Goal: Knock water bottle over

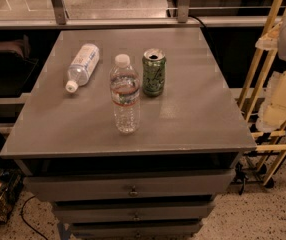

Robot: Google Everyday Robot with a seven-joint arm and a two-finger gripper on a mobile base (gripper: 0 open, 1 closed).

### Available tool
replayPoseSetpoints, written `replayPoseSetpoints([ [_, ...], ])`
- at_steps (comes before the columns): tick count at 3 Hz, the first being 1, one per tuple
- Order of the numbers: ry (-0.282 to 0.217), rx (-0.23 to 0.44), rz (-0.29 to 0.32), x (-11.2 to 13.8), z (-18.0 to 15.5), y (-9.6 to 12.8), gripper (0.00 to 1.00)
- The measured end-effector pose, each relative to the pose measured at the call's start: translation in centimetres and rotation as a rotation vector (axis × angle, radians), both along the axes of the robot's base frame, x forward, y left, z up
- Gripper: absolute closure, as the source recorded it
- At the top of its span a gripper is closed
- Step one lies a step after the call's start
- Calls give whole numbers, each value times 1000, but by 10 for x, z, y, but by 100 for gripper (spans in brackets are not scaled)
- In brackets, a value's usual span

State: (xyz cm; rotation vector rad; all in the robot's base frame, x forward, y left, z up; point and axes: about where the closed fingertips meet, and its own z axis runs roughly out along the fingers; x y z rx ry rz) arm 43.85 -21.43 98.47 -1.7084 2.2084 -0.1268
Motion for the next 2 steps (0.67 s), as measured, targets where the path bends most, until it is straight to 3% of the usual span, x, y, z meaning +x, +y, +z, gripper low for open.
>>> replayPoseSetpoints([
  [1,0,0,0,0,0,0,0],
  [2,-5,85,32,6,-5,11,0],
])
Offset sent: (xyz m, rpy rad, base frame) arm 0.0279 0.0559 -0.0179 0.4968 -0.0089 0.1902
